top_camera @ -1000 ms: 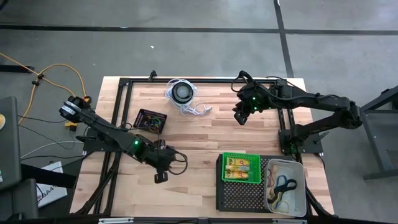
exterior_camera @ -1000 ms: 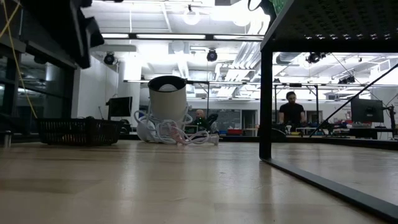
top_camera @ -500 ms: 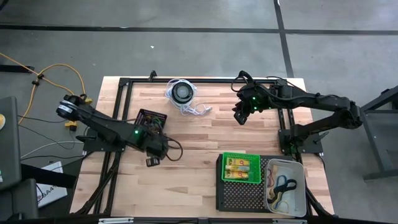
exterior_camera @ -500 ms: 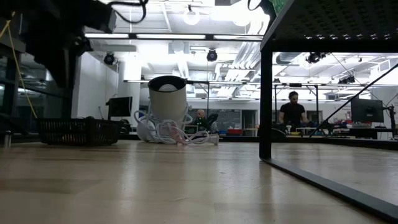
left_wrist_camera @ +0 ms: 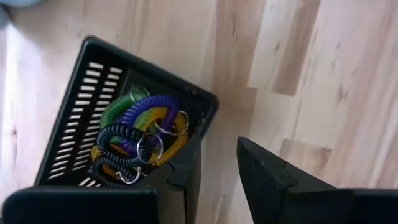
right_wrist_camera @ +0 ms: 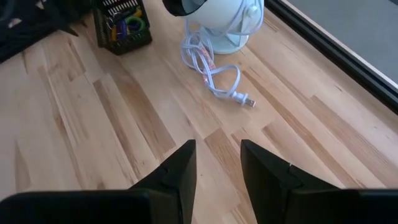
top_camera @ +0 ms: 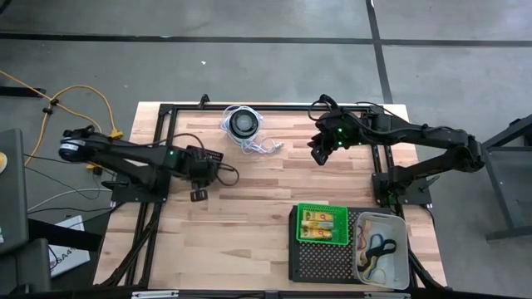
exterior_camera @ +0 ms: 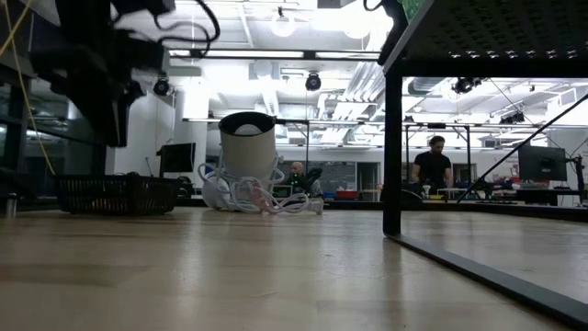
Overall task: Pick & Place Office Desk Supplies
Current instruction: Move the black bin to the center of the table
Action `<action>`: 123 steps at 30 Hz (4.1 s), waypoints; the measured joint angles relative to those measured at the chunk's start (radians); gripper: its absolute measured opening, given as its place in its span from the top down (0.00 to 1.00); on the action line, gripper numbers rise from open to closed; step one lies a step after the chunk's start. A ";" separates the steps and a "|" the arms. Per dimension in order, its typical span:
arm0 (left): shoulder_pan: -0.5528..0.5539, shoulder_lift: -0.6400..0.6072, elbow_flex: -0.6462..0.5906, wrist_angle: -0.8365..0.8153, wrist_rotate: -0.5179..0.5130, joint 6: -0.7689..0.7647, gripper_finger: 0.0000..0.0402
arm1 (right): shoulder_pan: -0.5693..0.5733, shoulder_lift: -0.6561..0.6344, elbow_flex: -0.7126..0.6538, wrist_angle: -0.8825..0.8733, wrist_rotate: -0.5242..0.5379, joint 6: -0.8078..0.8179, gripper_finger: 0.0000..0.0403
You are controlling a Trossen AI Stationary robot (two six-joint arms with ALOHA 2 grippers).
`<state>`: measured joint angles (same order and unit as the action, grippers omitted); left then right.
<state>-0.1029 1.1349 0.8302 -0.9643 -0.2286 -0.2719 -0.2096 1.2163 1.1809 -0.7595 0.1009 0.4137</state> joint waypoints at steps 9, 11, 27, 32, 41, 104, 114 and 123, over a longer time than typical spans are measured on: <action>0.131 -0.007 -0.064 0.050 0.104 0.143 0.76 | 0.000 0.000 0.000 0.039 0.000 0.000 0.72; 0.138 -0.008 -0.064 0.051 0.103 0.161 0.76 | 0.000 0.000 0.000 0.043 0.000 0.000 0.72; 0.175 0.063 -0.063 0.091 0.108 0.140 0.76 | 0.000 0.000 0.000 0.046 0.000 0.000 0.72; 0.175 0.071 -0.062 0.098 0.145 0.144 0.76 | 0.000 0.000 0.000 0.046 0.000 0.000 0.72; 0.175 0.065 -0.061 0.094 0.147 0.167 0.76 | 0.000 0.000 0.000 0.049 0.000 0.000 0.72; 0.157 0.284 -0.046 0.472 0.227 0.379 0.51 | 0.000 0.000 0.000 0.076 -0.003 0.000 0.72; 0.118 0.274 0.016 0.368 0.109 0.352 0.51 | 0.000 0.000 0.000 0.076 -0.003 0.000 0.72; 0.118 0.274 0.087 0.145 0.092 0.223 0.51 | 0.000 0.000 0.000 0.077 -0.003 0.000 0.72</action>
<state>0.0151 1.4090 0.9169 -0.8191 -0.1365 -0.0492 -0.2096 1.2164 1.1809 -0.6826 0.0978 0.4137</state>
